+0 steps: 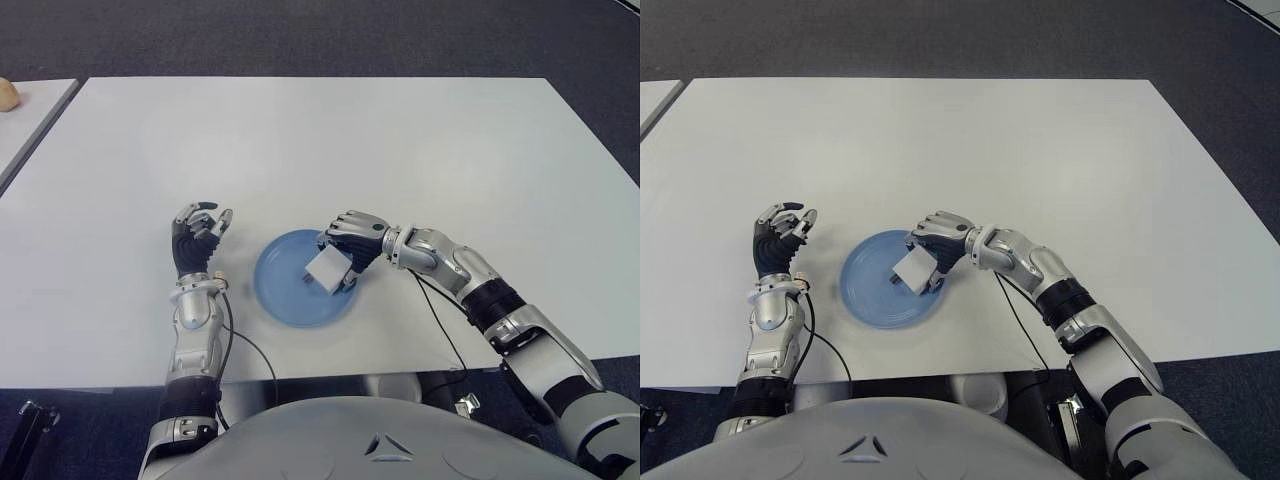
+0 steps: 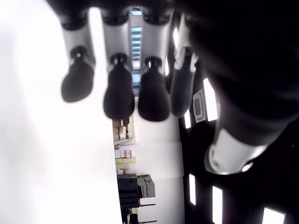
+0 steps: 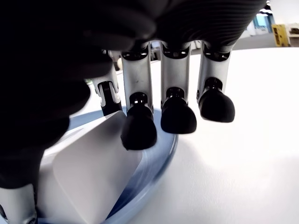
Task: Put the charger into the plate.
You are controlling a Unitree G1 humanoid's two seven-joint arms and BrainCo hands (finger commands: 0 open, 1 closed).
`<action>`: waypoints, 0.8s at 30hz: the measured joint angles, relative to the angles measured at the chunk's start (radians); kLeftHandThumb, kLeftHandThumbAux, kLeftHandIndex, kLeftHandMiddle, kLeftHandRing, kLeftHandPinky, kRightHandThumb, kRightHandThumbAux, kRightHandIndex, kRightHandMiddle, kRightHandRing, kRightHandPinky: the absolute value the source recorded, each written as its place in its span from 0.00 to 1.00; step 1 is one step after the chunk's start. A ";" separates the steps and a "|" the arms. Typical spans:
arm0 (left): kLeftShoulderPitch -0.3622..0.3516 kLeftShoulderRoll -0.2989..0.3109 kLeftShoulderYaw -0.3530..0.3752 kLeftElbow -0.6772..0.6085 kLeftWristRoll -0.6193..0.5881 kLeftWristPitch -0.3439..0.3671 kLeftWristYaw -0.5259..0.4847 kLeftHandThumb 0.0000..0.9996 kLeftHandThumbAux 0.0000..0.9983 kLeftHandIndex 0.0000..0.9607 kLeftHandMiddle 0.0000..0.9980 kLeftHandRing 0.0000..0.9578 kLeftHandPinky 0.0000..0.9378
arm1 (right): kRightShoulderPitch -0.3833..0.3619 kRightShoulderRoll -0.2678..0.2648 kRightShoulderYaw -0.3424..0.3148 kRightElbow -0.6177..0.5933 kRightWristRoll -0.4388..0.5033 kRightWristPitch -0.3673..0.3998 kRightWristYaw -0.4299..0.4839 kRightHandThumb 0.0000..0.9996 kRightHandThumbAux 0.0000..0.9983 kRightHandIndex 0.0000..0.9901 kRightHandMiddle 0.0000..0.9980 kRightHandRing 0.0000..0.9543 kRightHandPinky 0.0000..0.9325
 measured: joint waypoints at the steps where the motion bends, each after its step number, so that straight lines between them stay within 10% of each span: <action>1: 0.000 0.001 0.000 0.001 0.000 -0.003 0.000 0.71 0.72 0.46 0.78 0.78 0.80 | -0.004 -0.001 0.001 0.005 0.001 -0.010 0.000 0.69 0.73 0.43 0.65 0.68 0.69; 8: 0.000 0.012 0.000 0.010 0.001 -0.008 0.000 0.71 0.72 0.46 0.78 0.78 0.80 | -0.023 -0.005 0.000 0.022 0.022 -0.022 0.029 0.68 0.73 0.42 0.45 0.51 0.51; 14: -0.001 0.014 -0.002 0.010 0.001 -0.006 0.000 0.71 0.72 0.46 0.78 0.78 0.79 | -0.026 -0.005 -0.001 0.023 0.029 -0.022 0.036 0.39 0.66 0.12 0.15 0.24 0.34; 24: -0.001 0.013 -0.003 0.004 0.001 0.030 0.000 0.71 0.72 0.46 0.77 0.78 0.79 | -0.026 -0.005 -0.004 0.024 0.031 -0.019 0.031 0.42 0.55 0.01 0.00 0.02 0.21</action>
